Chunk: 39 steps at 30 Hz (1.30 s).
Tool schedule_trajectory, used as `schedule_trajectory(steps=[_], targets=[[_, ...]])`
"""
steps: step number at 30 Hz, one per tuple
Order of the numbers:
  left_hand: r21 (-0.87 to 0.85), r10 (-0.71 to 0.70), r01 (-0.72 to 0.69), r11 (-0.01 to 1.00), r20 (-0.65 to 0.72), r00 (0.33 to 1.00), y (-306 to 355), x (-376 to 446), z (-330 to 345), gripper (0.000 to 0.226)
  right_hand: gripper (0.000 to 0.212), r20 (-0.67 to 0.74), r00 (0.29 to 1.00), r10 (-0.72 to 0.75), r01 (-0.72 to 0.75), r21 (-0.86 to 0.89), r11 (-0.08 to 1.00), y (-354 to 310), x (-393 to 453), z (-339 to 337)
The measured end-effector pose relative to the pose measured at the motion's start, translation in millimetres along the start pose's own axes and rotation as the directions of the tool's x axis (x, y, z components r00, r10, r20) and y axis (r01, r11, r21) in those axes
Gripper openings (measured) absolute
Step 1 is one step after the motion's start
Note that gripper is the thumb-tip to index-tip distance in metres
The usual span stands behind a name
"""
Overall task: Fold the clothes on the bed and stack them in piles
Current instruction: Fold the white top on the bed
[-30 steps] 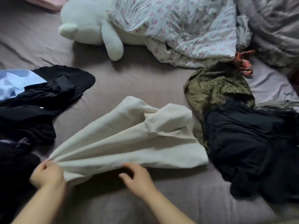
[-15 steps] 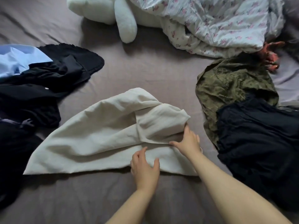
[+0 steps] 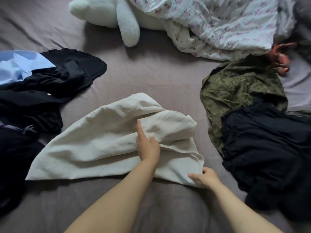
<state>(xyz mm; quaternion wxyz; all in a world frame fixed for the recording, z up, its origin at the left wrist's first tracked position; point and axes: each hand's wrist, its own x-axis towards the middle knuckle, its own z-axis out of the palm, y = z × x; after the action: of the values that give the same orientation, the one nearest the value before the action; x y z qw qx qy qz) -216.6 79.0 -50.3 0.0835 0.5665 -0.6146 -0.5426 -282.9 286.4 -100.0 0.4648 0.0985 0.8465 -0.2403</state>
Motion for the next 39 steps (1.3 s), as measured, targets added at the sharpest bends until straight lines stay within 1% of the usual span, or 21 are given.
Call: schedule_trajectory(steps=[2,4,7,9,11,14,15,18,20,22,24,25,26,28,30,31,33,34,36,37,39], targets=[[0.115,0.132,-0.143,0.983,0.096,0.987,-1.8,-8.4,-7.4,0.05,0.025,0.041,0.999,-0.034,0.032,0.053,0.998,3.4,-13.2,3.2],[0.202,0.18,-0.23,0.952,0.24,0.954,-3.3,-13.5,-16.8,0.035,0.018,-0.041,0.991,-0.131,0.134,0.108,0.985,-2.9,-24.0,3.6],[0.315,0.227,-0.39,0.865,0.446,0.866,-6.4,-18.0,-31.5,0.054,0.011,-0.189,0.944,-0.27,0.297,0.139,0.945,-26.1,-39.6,-2.0],[0.38,0.345,-0.526,0.761,0.451,0.823,-5.8,-17.6,-41.7,0.059,0.005,-0.267,0.898,-0.35,0.395,0.141,0.908,-41.3,-47.2,-9.4],[0.429,0.487,-0.606,0.67,0.363,0.795,-3.7,-13.0,-52.9,0.043,0.001,-0.336,0.857,-0.39,0.447,0.111,0.887,-53.5,-54.1,-22.2],[0.488,0.605,-0.603,0.631,0.178,0.776,7.1,-5.9,-69.7,0.007,0.009,-0.385,0.83,-0.403,0.447,0.028,0.894,-57.5,-54.1,-48.7],[0.491,0.608,-0.586,0.645,0.137,0.782,13.7,-5.3,-74.9,0.008,0.011,-0.385,0.829,-0.404,0.426,-0.031,0.904,-58.5,-54.4,-58.9],[0.421,0.479,-0.434,0.797,-0.003,0.878,36.7,-2.4,-89.3,0.02,0.017,-0.408,0.837,-0.365,0.314,-0.189,0.931,-68.6,-54.8,-90.4],[0.377,0.498,-0.427,0.822,-0.111,0.86,54.6,-2.9,-98.1,0.023,0.023,-0.449,0.81,-0.377,0.292,-0.248,0.924,-84.1,-56.8,-110.1],[0.396,0.553,-0.45,0.8,-0.198,0.809,73.1,-6.4,-102.8,0.024,0.028,-0.512,0.732,-0.451,0.337,-0.304,0.891,-101.7,-60.0,-125.4],[0.39,0.571,-0.46,0.798,-0.246,0.783,89.9,-9.3,-104.9,0.027,0.026,-0.578,0.65,-0.493,0.344,-0.354,0.87,-119.2,-66.4,-136.0],[0.361,0.566,-0.466,0.808,-0.255,0.784,96.7,-8.3,-106.1,0.029,0.025,-0.6,0.619,-0.507,0.337,-0.38,0.862,-130.4,-70.2,-140.0],[0.319,0.555,-0.472,0.822,-0.259,0.791,103.9,-4.7,-107.3,0.03,0.025,-0.594,0.616,-0.518,0.333,-0.4,0.854,-143.5,-72.3,-143.6],[0.24,0.538,-0.485,0.841,-0.277,0.796,122.1,10.2,-110.3,0.028,0.026,-0.535,0.657,-0.53,0.356,-0.399,0.845,-178.3,-70.7,-149.8],[0.156,0.525,-0.501,0.851,-0.25,0.814,143.8,32.9,-113.4,0.021,0.03,-0.492,0.682,-0.541,0.433,-0.324,0.841,-218.1,-58.1,-153.9],[0.127,0.526,-0.511,0.85,-0.183,0.831,154.2,44.6,-114.3,0.029,0.029,-0.477,0.687,-0.548,0.483,-0.264,0.835,-237.6,-51.0,-153.9],[0.168,0.56,-0.551,0.818,-0.011,0.828,166.4,66.0,-113.2,0.062,0.016,-0.449,0.69,-0.568,0.578,-0.132,0.806,-272.4,-31.5,-149.3],[0.21,0.563,-0.56,0.801,0.05,0.825,167.0,75.9,-111.0,0.072,0.023,-0.419,0.703,-0.575,0.609,-0.063,0.79,-286.6,-21.4,-144.1],[0.275,0.524,-0.527,0.804,0.092,0.847,153.5,89.7,-105.3,0.077,0.061,-0.355,0.712,-0.605,0.649,0.005,0.761,-300.3,-6.3,-125.1],[0.299,0.472,-0.474,0.829,0.082,0.878,138.3,93.3,-102.5,0.075,0.068,-0.337,0.701,-0.628,0.66,-0.026,0.75,-299.1,-1.0,-112.6],[0.343,0.349,-0.346,0.873,0.056,0.935,92.9,99.2,-100.5,0.07,0.062,-0.31,0.696,-0.648,0.651,-0.108,0.751,-276.3,11.6,-80.5]])
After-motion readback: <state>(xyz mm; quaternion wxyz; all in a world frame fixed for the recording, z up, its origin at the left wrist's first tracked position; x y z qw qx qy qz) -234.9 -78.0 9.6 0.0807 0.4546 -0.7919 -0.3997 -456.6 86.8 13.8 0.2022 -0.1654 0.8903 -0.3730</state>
